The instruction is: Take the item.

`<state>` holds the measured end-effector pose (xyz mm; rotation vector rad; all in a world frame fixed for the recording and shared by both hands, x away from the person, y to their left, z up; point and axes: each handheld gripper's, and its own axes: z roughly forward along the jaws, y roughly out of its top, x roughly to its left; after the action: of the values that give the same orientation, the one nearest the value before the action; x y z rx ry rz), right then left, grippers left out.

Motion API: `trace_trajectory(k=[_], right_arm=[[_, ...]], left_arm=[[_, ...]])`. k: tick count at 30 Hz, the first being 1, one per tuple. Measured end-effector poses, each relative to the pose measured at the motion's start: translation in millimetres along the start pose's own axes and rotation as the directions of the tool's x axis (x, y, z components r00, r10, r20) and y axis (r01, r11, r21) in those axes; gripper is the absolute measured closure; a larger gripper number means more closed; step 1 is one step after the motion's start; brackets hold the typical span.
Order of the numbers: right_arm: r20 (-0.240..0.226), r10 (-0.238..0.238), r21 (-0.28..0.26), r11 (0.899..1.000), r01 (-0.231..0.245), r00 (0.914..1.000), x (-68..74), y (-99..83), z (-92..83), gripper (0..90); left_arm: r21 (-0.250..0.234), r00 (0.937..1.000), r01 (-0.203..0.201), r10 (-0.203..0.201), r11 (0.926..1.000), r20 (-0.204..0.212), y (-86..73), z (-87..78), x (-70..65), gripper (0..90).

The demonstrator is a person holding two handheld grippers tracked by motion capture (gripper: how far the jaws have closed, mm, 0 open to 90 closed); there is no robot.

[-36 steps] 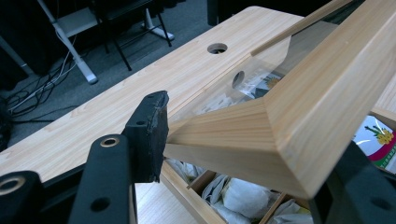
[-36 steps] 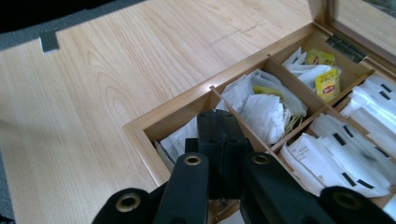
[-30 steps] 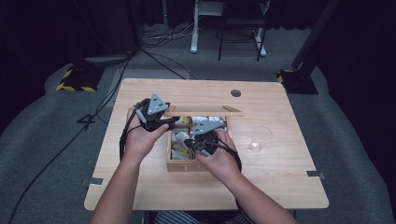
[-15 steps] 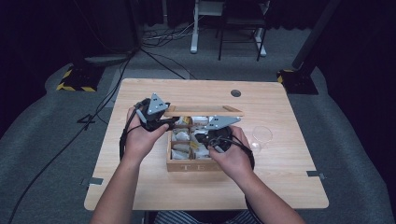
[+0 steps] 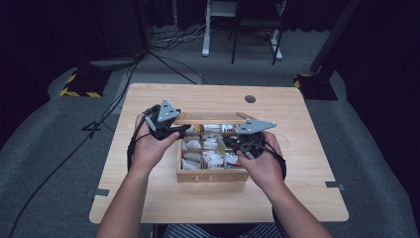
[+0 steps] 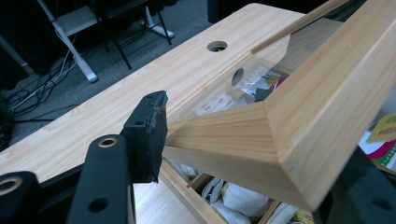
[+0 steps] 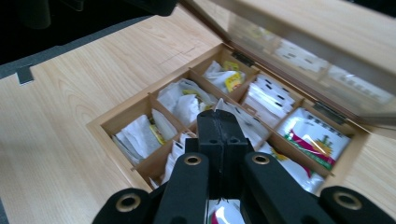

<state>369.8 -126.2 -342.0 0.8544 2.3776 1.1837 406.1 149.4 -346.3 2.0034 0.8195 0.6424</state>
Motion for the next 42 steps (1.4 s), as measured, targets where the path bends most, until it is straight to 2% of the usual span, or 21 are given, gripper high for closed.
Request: trace_trajectory(k=[10,23,34,42], right_arm=[[0.054,0.035,-0.01,0.999,-0.034,0.9979,-20.6,-8.8,-20.3,90.0],[0.117,0.091,-0.021,0.996,-0.09,0.9889,-45.6,-22.6,-42.9,90.0],[0.17,0.149,-0.032,0.989,-0.146,0.9741,-67.4,-34.0,-57.9,90.0],[0.213,0.193,-0.039,0.981,-0.189,0.9578,-85.6,-42.2,-66.5,90.0]], left_arm=[[0.01,1.0,-0.001,0.001,1.0,-0.002,-1.3,-0.6,-1.9,45.0],[0.012,0.9998,-0.009,0.009,0.9999,-0.018,-3.3,-1.6,-4.8,43.6],[0.012,0.9997,-0.012,0.012,0.9999,-0.021,-4.0,-2.9,-4.2,43.1],[0.014,0.9998,-0.01,0.01,0.9999,-0.016,-2.5,-1.5,-4.0,43.1]])
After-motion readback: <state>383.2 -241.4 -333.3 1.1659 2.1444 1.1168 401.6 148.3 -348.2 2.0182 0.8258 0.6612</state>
